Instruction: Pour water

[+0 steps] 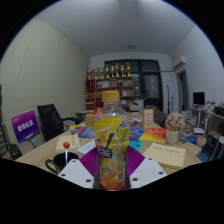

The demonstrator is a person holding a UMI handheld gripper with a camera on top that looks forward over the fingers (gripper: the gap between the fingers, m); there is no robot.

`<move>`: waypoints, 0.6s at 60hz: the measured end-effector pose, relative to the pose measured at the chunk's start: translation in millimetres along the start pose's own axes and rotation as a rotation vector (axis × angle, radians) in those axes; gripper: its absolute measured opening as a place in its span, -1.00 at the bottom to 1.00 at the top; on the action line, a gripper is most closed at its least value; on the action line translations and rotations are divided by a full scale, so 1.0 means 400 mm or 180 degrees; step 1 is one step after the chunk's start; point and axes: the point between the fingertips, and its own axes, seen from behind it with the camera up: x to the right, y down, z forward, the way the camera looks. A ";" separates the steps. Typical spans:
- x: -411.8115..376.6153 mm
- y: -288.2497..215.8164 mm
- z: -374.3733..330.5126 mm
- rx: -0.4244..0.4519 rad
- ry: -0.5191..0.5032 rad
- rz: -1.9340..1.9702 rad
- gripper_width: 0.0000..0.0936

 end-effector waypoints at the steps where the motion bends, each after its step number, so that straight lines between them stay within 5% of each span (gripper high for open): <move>1: -0.003 0.007 0.004 -0.0013 -0.0018 -0.0020 -0.25; 19: 0.019 0.057 0.020 0.0003 -0.0029 -0.0091 -0.18; 26: 0.018 0.064 -0.007 -0.0160 -0.0056 -0.0019 0.19; 31: 0.023 0.056 -0.061 -0.0294 -0.0113 0.0041 0.83; 36: 0.036 0.010 -0.160 -0.0168 -0.0076 0.0096 0.77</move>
